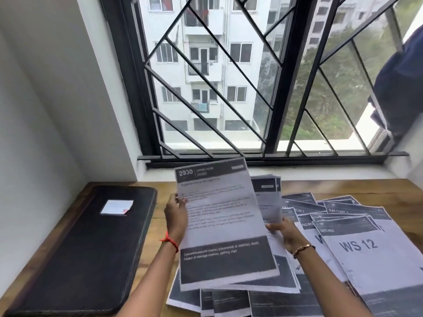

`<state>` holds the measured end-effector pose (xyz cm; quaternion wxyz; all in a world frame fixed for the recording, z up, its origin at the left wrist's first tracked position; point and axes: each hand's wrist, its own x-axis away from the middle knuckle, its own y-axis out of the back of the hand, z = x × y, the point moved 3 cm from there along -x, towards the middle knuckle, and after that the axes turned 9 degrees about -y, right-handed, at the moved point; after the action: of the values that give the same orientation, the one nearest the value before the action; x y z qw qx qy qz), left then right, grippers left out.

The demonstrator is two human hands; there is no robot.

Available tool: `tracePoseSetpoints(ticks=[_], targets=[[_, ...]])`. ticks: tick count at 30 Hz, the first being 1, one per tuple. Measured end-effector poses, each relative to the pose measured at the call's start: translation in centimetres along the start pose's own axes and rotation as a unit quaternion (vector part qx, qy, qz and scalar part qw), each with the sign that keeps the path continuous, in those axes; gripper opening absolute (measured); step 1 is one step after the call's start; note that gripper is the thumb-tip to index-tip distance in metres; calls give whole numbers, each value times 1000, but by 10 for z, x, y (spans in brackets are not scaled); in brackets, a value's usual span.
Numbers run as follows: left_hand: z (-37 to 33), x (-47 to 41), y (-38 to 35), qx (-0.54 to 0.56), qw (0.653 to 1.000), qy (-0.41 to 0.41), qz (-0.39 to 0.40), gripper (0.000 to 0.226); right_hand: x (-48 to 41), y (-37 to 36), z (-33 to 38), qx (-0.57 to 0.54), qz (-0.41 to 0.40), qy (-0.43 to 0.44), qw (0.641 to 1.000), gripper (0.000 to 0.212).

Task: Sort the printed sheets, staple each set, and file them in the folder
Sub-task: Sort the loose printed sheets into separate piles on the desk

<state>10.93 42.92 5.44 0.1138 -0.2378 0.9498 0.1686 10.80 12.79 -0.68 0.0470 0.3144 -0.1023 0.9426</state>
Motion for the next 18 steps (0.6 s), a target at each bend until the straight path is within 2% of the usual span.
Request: tracePoseSetpoints(ticks=[3, 6, 13, 18], targets=[[10, 26, -24, -31, 997, 9, 68, 21, 2, -2, -3, 37, 1, 14, 999, 38], [25, 39, -38, -35, 993, 42, 105, 23, 8, -3, -5, 75, 14, 23, 997, 32], [36, 60, -46, -27, 979, 109, 171, 35, 13, 7, -19, 47, 17, -30, 998, 28], [43, 72, -56, -46, 972, 117, 196, 47, 10, 7, -28, -2, 36, -40, 999, 38]])
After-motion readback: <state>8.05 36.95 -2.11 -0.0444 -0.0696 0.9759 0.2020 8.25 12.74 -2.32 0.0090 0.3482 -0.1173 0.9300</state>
